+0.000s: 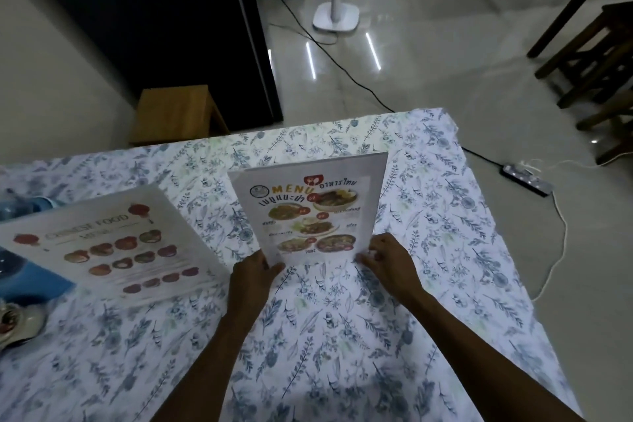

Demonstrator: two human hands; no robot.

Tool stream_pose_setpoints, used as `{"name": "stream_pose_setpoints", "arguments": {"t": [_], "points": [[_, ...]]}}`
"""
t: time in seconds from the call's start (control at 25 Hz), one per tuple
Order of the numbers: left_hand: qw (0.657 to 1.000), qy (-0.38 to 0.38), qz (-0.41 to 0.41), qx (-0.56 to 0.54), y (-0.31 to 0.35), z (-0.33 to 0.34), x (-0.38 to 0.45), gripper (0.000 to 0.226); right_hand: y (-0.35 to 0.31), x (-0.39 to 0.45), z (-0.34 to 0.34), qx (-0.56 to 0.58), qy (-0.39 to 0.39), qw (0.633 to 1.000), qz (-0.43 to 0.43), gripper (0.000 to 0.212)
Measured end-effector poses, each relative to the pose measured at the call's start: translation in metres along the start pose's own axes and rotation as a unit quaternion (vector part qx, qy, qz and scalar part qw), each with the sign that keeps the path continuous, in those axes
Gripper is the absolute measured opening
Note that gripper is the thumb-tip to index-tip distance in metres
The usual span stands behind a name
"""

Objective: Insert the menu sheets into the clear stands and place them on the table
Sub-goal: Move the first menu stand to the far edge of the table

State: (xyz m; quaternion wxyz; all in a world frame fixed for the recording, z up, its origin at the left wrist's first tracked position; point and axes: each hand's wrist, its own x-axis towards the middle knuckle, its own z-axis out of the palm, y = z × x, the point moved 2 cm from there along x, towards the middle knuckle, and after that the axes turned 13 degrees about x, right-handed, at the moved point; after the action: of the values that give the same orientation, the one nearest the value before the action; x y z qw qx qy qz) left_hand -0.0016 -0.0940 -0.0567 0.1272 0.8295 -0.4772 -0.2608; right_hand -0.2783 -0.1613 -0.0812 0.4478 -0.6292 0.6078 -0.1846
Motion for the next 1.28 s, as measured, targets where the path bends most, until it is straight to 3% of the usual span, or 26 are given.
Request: {"name": "stream_pose_setpoints", "arguments": {"t": [0.48,0.56,0.72,0.88,1.28], "points": [[0.991,-0.03,0.112,0.059,0.001,-0.002,0.011,0.032,-0.004,-0.021,-0.013,-0.062,0.039,0.997,0.01,0.035],[0.989,-0.018,0.134,0.062,0.016,-0.002,0.013,0.034,0.0,-0.024,-0.026,-0.051,0.059,0.997,0.013,0.039],[0.984,-0.01,0.166,0.066,0.055,0.006,0.016,0.033,0.013,-0.022,-0.064,-0.04,0.084,0.996,-0.002,0.019],[0.982,0.0,0.177,0.067,0.103,0.022,0.022,0.03,0.036,-0.008,-0.106,-0.025,0.098,0.995,0.011,0.019],[0.979,0.035,0.177,0.094,0.232,0.08,0.084,0.034,0.093,0.102,-0.222,-0.089,0.088,0.992,-0.027,0.017]]}}
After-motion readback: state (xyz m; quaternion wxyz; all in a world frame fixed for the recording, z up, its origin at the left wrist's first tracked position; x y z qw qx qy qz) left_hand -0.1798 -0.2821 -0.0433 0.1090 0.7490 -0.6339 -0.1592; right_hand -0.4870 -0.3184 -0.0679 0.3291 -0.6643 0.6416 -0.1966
